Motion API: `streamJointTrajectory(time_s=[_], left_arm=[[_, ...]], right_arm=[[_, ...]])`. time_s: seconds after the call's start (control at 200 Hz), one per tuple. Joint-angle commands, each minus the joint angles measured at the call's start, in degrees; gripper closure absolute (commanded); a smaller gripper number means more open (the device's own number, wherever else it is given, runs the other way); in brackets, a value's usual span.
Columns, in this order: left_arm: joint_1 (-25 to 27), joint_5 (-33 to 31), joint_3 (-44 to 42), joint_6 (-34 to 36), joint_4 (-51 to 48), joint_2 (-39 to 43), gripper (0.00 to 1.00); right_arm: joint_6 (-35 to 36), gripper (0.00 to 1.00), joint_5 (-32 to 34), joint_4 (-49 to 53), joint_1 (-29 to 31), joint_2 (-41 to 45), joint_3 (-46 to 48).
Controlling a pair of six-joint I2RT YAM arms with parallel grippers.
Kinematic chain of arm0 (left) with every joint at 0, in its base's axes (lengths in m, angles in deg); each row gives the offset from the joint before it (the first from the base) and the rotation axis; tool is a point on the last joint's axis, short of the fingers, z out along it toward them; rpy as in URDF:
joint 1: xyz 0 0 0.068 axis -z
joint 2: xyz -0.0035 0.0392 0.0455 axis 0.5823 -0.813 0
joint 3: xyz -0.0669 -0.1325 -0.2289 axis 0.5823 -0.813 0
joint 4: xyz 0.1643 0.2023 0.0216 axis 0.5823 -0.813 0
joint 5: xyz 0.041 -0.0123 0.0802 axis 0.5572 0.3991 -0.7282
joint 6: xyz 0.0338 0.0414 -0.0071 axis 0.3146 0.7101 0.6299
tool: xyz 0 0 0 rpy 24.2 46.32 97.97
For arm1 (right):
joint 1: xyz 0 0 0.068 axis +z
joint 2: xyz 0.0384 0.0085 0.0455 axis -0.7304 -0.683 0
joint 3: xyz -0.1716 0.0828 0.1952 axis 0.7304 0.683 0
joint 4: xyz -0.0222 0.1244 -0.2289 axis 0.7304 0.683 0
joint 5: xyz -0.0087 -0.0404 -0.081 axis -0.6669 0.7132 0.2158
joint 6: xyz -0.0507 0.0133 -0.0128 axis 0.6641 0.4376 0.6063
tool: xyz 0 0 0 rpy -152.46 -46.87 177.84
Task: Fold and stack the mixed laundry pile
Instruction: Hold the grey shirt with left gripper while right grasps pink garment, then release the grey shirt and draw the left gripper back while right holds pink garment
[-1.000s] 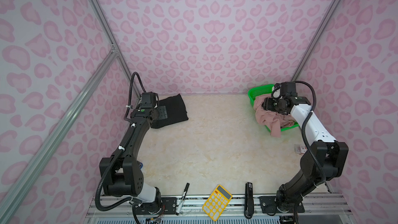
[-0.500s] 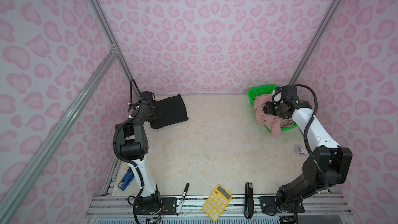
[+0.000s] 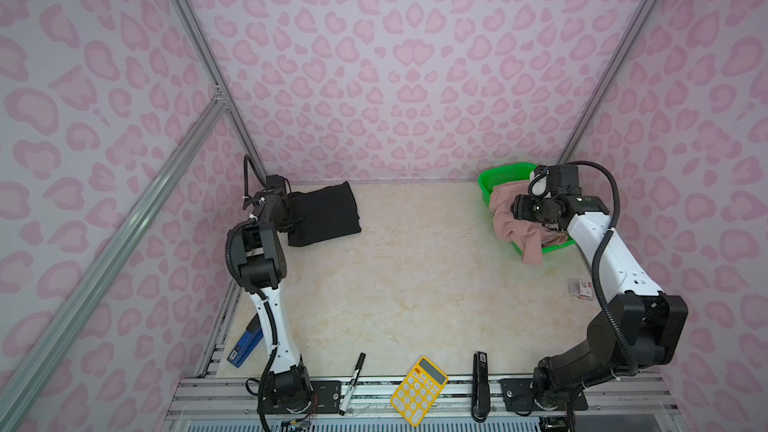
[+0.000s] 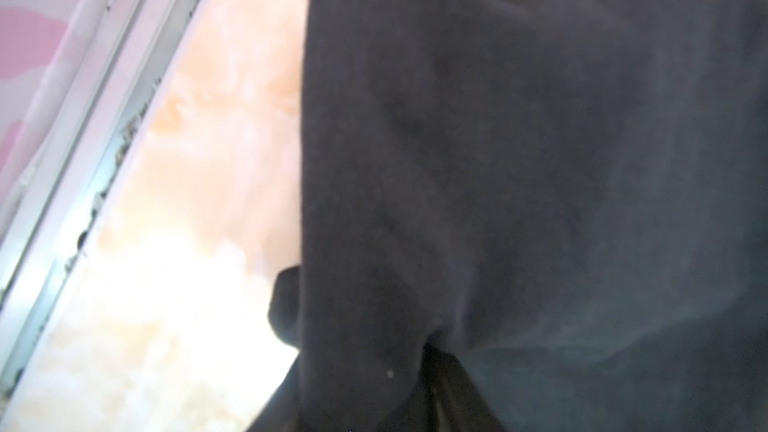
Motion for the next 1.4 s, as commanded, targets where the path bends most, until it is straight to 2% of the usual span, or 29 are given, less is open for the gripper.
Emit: streamJointTrajectory(time_s=[0.0, 0.055, 0.195, 0.295, 0.325, 0.365, 0.485, 0.715, 0.985, 1.22, 1.26, 1.395], left_arm=[[-0.75, -1.01, 7.85, 1.37, -5.29, -4.24, 0.77], [-1.05, -0.68, 12.45, 1.77, -6.77, -6.46, 0.80], [-1.74, 3.02, 21.49, 2.92, -8.93, -10.29, 0.78], [-2.11, 3.38, 23.47, 2.91, -10.09, -10.39, 0.65], [-2.23, 2.77, 23.33, 2.96, -10.36, -9.90, 0.55], [-2.36, 1.38, 23.04, 2.96, -10.81, -9.15, 0.49], [-3.47, -1.54, 21.34, 2.82, -11.43, -6.41, 0.43], [-4.14, -0.89, 14.62, 5.16, -9.15, 1.64, 0.46], [-3.88, -4.70, 5.74, 6.58, -5.17, 11.99, 0.45], [-3.44, -5.66, 5.06, 8.35, -7.21, 15.88, 0.43], [-3.20, -4.45, 3.94, 8.91, -7.15, 17.29, 0.42], [-1.34, 1.80, -3.66, 10.54, -3.52, 24.96, 0.25]], right_arm=[[0.48, 0.35, 1.07, -0.02, -0.04, 0.95, 1.00], [0.56, 0.36, 1.12, 0.19, -0.15, 1.32, 1.26], [0.40, 0.36, 1.43, 0.36, -0.33, 2.05, 1.68], [0.22, 0.36, 1.42, 0.66, -0.33, 2.30, 1.64], [0.09, 0.36, 1.25, 0.70, -0.38, 2.38, 1.70], [-0.10, 0.36, 1.04, 0.77, -0.33, 2.56, 1.68], [-0.40, 0.36, 0.39, 0.74, -0.31, 3.08, 1.78], [-0.82, 0.36, 0.59, 0.51, -0.27, 4.51, 3.04], [-1.01, 0.37, -0.22, 0.05, -0.17, 4.40, 3.39], [-0.61, 0.37, -0.24, -0.12, -0.07, 4.17, 3.12], [-0.45, 0.37, -0.07, -0.12, -0.16, 4.09, 2.91], [0.91, 0.36, -0.16, 0.28, -0.09, 2.32, 0.84]])
